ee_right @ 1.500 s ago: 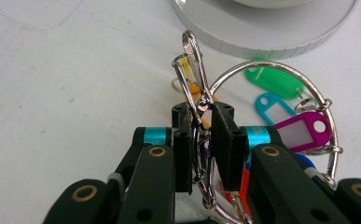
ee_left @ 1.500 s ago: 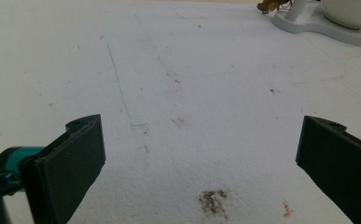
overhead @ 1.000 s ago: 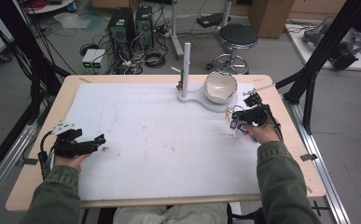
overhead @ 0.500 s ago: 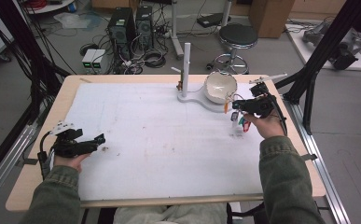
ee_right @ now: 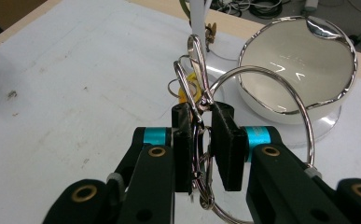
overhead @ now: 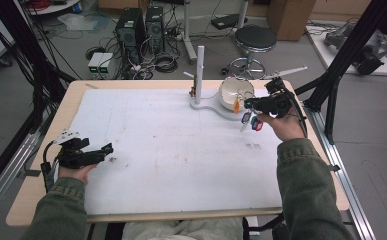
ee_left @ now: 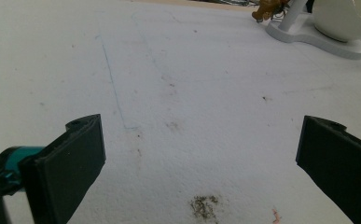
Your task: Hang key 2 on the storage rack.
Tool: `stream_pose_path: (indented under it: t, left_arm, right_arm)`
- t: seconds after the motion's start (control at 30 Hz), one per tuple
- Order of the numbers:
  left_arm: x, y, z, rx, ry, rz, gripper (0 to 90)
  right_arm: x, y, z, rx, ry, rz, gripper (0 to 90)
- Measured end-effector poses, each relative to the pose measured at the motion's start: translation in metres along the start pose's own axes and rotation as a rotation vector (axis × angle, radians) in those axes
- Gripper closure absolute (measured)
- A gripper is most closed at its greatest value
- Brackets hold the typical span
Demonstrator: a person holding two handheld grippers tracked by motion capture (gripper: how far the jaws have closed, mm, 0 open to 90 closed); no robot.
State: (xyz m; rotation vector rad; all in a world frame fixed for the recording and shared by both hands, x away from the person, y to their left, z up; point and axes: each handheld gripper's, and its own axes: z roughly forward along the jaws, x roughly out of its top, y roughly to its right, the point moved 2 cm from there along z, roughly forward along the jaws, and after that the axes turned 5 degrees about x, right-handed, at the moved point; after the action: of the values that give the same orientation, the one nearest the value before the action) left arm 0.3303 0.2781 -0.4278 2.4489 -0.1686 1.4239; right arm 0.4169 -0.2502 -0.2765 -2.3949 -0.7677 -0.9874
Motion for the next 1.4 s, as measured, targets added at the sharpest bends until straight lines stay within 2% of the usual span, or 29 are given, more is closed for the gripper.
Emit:
stream_pose_path:
  t: [0.5,0.67,0.8,1.07,1.2,1.4]
  left_arm:
    - [0.0,0.0,0.0,-0.009,-0.007,-0.012,1.7]
    - [0.0,0.0,-0.001,-0.006,-0.005,-0.017,1.7]
    - [0.0,0.0,0.0,-0.007,-0.008,-0.012,1.7]
    - [0.0,0.0,0.0,-0.013,-0.007,-0.018,1.7]
    - [0.0,-0.001,0.0,-0.019,-0.008,-0.024,1.7]
    - [0.0,-0.001,0.0,-0.024,-0.009,-0.028,1.7]
  right_arm:
    - [0.034,-0.008,0.005,0.027,0.021,0.003,78.5]
    - [0.044,-0.009,0.006,0.025,0.034,0.005,78.5]
    - [0.053,-0.009,0.007,0.015,0.016,0.001,78.4]
    - [0.068,-0.014,0.009,0.018,0.014,-0.025,78.3]
    - [0.075,-0.018,0.009,0.016,0.034,-0.034,78.3]
    - [0.087,-0.02,0.018,0.011,0.036,-0.033,78.3]
